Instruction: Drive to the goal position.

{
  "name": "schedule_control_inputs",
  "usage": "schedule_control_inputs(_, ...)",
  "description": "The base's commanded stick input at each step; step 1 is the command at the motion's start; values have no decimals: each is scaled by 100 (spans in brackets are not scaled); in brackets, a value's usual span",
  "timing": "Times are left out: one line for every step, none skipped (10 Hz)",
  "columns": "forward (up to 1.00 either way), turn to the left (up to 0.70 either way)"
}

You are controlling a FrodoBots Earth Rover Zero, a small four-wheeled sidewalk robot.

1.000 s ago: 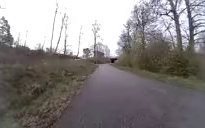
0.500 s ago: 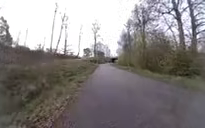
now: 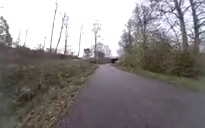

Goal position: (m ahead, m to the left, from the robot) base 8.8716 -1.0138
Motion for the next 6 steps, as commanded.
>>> schedule_control_inputs(70, 0)
schedule_control_inputs(70, 0)
schedule_control_inputs(70, 0)
schedule_control_inputs(70, 0)
schedule_control_inputs(70, 0)
schedule_control_inputs(70, 0)
